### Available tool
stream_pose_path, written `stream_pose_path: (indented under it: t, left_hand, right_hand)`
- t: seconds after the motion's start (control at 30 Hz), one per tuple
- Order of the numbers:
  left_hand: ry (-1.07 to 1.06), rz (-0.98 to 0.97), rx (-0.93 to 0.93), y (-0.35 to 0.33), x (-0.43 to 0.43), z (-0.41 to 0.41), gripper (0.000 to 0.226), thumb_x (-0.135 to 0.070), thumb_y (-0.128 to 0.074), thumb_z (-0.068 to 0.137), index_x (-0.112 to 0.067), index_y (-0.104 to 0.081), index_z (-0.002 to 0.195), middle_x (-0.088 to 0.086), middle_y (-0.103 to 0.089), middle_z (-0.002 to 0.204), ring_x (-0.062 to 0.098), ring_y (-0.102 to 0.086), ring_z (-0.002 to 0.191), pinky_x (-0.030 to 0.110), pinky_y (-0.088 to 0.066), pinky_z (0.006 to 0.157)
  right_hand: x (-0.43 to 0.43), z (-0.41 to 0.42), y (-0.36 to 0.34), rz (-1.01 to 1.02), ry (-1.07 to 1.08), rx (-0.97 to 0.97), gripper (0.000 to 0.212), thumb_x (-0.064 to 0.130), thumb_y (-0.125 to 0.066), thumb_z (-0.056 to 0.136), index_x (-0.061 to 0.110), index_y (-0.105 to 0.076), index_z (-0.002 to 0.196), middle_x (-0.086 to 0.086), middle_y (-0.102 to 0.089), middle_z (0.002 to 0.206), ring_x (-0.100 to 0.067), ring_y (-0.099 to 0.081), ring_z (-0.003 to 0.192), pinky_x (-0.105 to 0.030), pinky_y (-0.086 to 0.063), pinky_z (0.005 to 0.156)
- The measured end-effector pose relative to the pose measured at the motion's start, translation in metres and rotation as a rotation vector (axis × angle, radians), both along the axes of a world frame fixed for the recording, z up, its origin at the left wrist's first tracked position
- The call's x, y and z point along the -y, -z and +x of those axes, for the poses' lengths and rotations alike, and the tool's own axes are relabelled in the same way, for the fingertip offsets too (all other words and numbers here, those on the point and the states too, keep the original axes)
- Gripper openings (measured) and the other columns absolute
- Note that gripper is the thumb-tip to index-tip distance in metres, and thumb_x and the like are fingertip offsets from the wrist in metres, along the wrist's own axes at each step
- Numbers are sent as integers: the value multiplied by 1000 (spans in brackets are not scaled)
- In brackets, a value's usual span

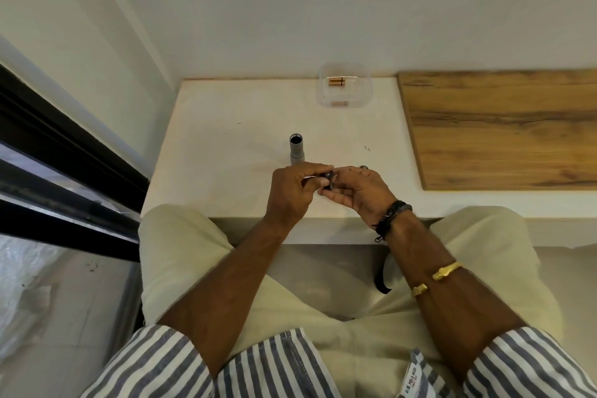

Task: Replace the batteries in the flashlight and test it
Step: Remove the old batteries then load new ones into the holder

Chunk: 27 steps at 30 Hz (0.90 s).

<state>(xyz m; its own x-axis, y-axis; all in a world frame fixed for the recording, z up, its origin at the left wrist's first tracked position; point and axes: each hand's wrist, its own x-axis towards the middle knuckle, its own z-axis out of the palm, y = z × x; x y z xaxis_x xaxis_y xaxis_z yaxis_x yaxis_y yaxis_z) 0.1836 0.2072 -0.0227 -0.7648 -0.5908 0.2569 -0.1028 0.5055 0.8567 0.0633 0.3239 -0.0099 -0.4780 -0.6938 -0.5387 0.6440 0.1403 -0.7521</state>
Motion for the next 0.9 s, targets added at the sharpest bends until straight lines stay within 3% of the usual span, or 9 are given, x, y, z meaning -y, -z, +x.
stream_pose_path:
  t: [0.2,0.37,0.53,0.8,0.9]
  left_hand:
    - [19,-45,-2,1,-1,0,26,-2,-69,89,-7,-74,114,-2,-74,108,6,-68,101,12,-50,92]
    - [41,-85,-15,0,-2,-3,26,2,-65,89,-7,-74,112,5,-76,106,12,-69,98,19,-54,90]
    - [-63,-30,-39,0,2,-5,25,-4,-68,91,-9,-73,115,3,-75,109,3,-66,99,11,-52,84]
    - [-189,123,-51,0,-3,-10,23,-16,-74,89,-11,-74,111,-5,-75,101,-4,-68,92,9,-52,77]
    - [-190,203,-42,0,-3,-12,22,-16,-73,90,-11,-74,111,-1,-77,101,4,-72,92,18,-56,83]
  right_hand:
    - [0,0,1,13,14,-8,24,-3,-61,93,-12,-66,115,-32,-70,113,-36,-74,96,-33,-64,80]
    - [2,0,0,6,39,-19,14,-8,-60,89,-9,-70,99,-33,-69,112,-36,-75,93,-33,-64,75]
    - [-1,0,-2,-64,35,13,25,-6,-56,92,-8,-68,114,-29,-72,110,-40,-73,100,-32,-63,76]
    - [1,4,-3,0,44,-314,18,6,-76,87,6,-76,105,-14,-78,100,-28,-76,98,-37,-63,82]
    - [0,3,-1,46,49,-469,13,9,-76,87,15,-77,98,-9,-79,94,-23,-77,90,-39,-63,82]
